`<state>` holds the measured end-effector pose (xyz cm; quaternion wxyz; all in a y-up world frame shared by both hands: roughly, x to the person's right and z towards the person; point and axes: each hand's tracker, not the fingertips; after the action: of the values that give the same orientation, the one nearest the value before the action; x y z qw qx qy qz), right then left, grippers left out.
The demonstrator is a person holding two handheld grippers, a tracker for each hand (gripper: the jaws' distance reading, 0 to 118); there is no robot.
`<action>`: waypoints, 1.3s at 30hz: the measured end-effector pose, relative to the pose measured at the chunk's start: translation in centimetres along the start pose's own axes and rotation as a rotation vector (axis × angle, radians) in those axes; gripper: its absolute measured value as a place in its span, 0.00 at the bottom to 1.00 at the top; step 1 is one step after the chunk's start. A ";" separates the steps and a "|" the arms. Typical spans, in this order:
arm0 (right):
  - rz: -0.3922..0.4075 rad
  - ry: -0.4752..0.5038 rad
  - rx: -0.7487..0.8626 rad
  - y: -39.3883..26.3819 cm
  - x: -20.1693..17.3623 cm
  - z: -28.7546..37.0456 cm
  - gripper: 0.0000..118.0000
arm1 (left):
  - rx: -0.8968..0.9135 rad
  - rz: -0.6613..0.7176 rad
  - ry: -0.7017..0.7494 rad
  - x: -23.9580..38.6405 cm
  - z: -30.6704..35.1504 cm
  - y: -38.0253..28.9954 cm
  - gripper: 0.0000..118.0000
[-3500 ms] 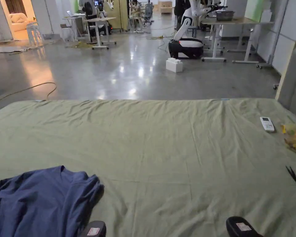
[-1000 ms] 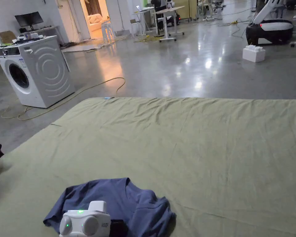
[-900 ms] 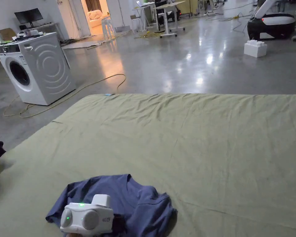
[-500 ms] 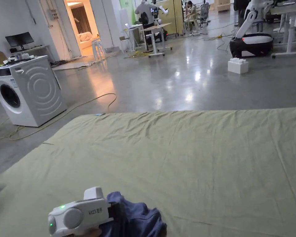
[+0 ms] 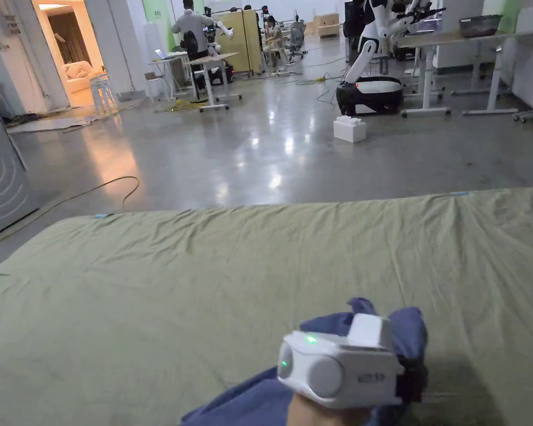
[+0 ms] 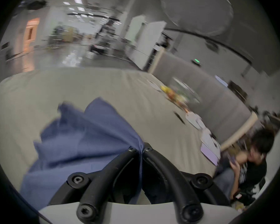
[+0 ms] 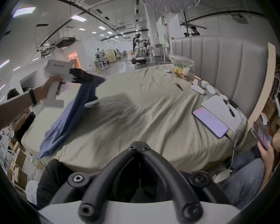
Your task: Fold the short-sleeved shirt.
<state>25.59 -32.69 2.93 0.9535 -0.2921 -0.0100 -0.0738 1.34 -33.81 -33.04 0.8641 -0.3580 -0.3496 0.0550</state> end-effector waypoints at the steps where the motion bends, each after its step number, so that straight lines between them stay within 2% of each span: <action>1: -0.012 -0.010 0.000 -0.2 0.4 0.3 0.01 | -0.006 -0.012 -0.058 2.4 -1.4 -2.0 0.02; 3: -0.050 -0.017 -0.003 -0.6 1.1 0.8 0.01 | -0.064 0.021 -0.199 7.1 -4.2 -6.2 0.02; 6: -0.076 -0.013 -0.018 -1.1 1.9 1.1 0.01 | -0.162 -0.077 -0.311 13.6 -6.2 -11.6 0.02; 8: -0.067 -0.021 -0.026 -1.3 2.1 1.2 0.01 | -0.214 -0.156 -0.339 16.5 -6.6 -14.1 0.02; 10: -0.052 -0.024 -0.028 -1.3 2.1 1.3 0.01 | -0.225 -0.182 -0.296 17.3 -6.7 -15.7 0.03; 11: -0.046 -0.023 -0.024 -1.4 2.2 1.4 0.01 | -0.226 -0.179 -0.288 16.9 -6.5 -15.9 0.14; 12: -0.044 -0.017 -0.018 -1.4 2.2 1.5 0.01 | -0.222 -0.167 -0.295 16.3 -6.0 -15.9 0.30; 14: -0.046 0.002 -0.006 -1.3 2.1 1.6 0.01 | -0.181 -0.113 -0.279 15.0 -3.8 -15.1 0.68; 15: -0.046 0.015 0.002 -1.2 2.0 1.6 0.01 | -0.132 -0.087 -0.244 14.2 -2.1 -14.4 0.72; 17: -0.046 0.045 0.015 -0.9 1.6 1.5 0.01 | -0.031 -0.052 -0.204 12.0 2.1 -13.0 0.72; 21: -0.015 0.120 0.073 0.8 -0.1 0.9 0.01 | 0.180 0.027 0.010 8.9 12.7 -11.5 0.72; 25: 0.055 0.185 0.168 3.5 -2.4 0.9 0.01 | 0.344 -0.054 0.223 8.3 23.5 -12.0 0.72; 27: 0.097 0.213 0.223 4.8 -3.5 1.3 0.01 | 0.387 -0.112 0.381 9.0 28.1 -12.9 0.72; 30: 0.146 0.226 0.310 6.3 -5.0 2.5 0.01 | 0.506 -0.187 0.634 10.3 33.3 -14.9 0.71; 32: 0.158 0.233 0.356 6.8 -5.7 3.4 0.01 | 0.515 -0.196 0.743 10.9 35.6 -16.0 0.70; 35: 0.155 0.253 0.412 7.3 -6.3 4.7 0.01 | 0.608 -0.144 0.772 11.8 38.6 -17.4 0.56; 37: 0.154 0.255 0.412 7.4 -6.6 5.4 0.01 | 0.639 -0.113 0.733 12.0 39.9 -18.2 0.39; 39: 0.155 0.258 0.415 7.3 -6.7 5.8 0.01 | 0.645 -0.116 0.737 12.6 40.4 -19.0 0.09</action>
<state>20.17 -22.57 3.28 0.9892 -0.0784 0.1192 -0.0335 -18.14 -20.01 6.71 0.9987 -0.0481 -0.0053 -0.0179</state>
